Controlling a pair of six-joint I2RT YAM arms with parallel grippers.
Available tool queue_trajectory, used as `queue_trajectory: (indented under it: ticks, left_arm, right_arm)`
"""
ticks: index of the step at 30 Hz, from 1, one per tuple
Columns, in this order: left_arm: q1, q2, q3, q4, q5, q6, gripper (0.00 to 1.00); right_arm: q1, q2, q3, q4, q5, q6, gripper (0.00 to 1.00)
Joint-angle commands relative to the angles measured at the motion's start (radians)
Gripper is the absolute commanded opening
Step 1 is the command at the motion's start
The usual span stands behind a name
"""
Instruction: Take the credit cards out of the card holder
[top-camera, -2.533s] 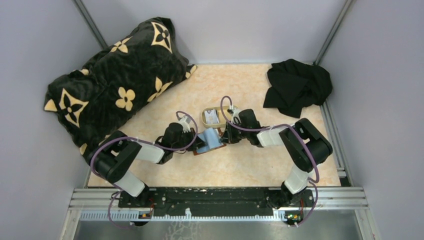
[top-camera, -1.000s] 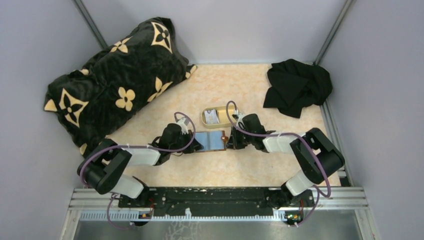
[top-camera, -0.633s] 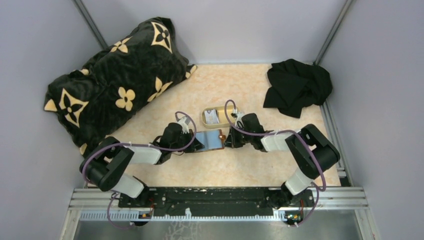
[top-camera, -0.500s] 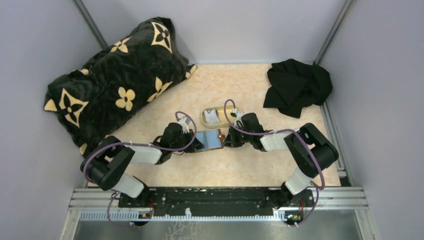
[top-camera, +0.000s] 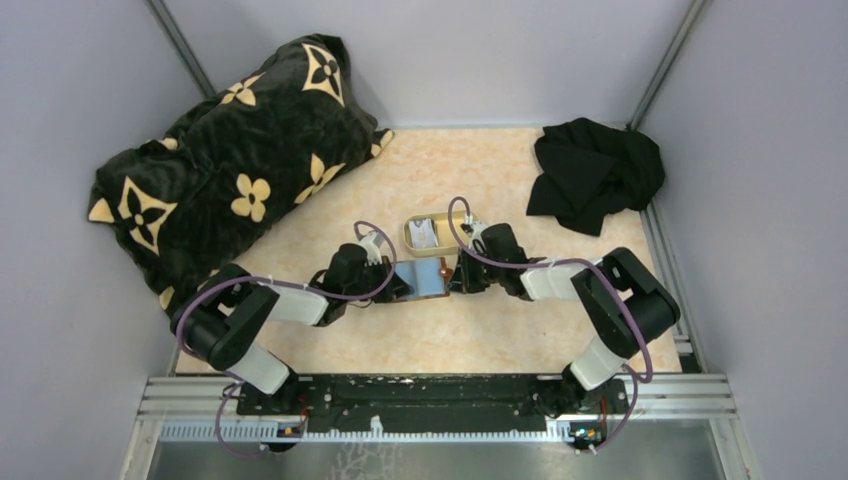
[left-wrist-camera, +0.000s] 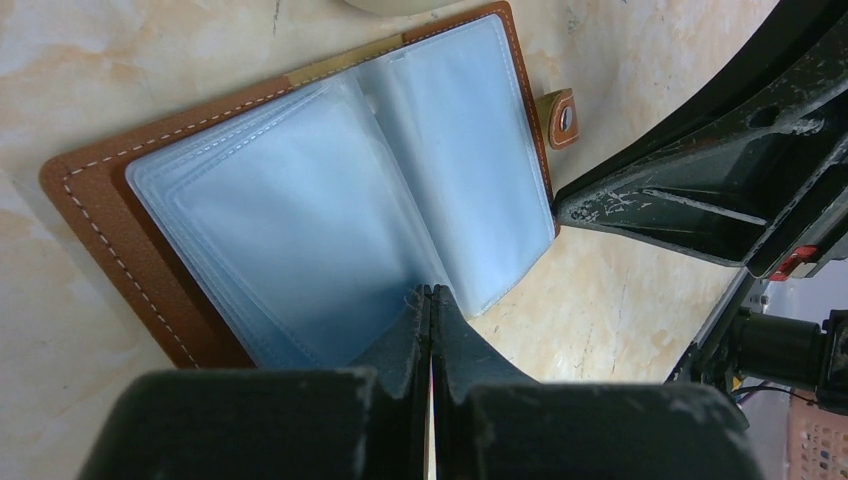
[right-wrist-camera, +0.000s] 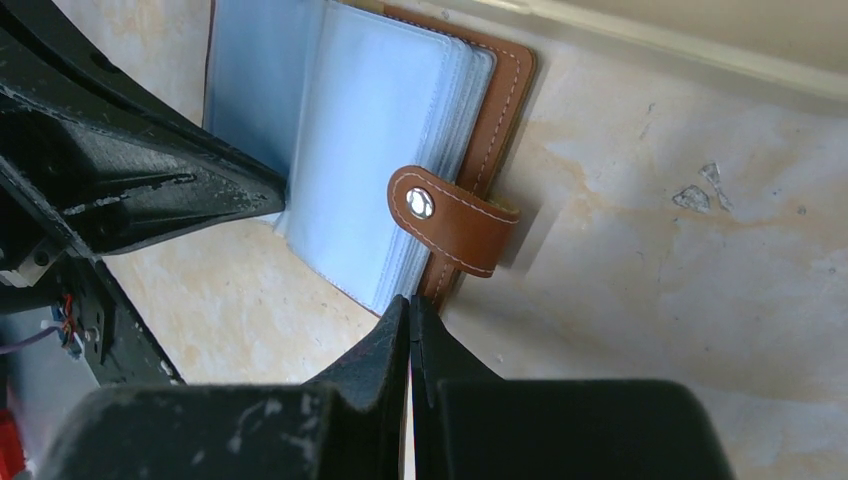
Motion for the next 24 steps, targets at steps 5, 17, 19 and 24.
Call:
queue_trajectory:
  ticks: [5,17,19,24]
  left_arm:
    - [-0.006,0.034,-0.029,-0.097,-0.028,0.023,0.0]
    - [-0.005,0.019,-0.05,-0.092,-0.033,0.018,0.0]
    - [-0.005,0.024,-0.051,-0.088,-0.032,0.018,0.0]
    - [-0.005,0.049,-0.049,-0.064,-0.018,0.013,0.0]
  right_arm:
    - [0.007,-0.03,0.055,-0.008,0.018,-0.021,0.0]
    - [0.006,0.047,0.083,0.02,-0.014,-0.023,0.0]
    - [0.008,0.047,0.087,0.033,-0.03,-0.013,0.0]
    - [0.035,0.1,0.117,0.032,-0.033,-0.01,0.0]
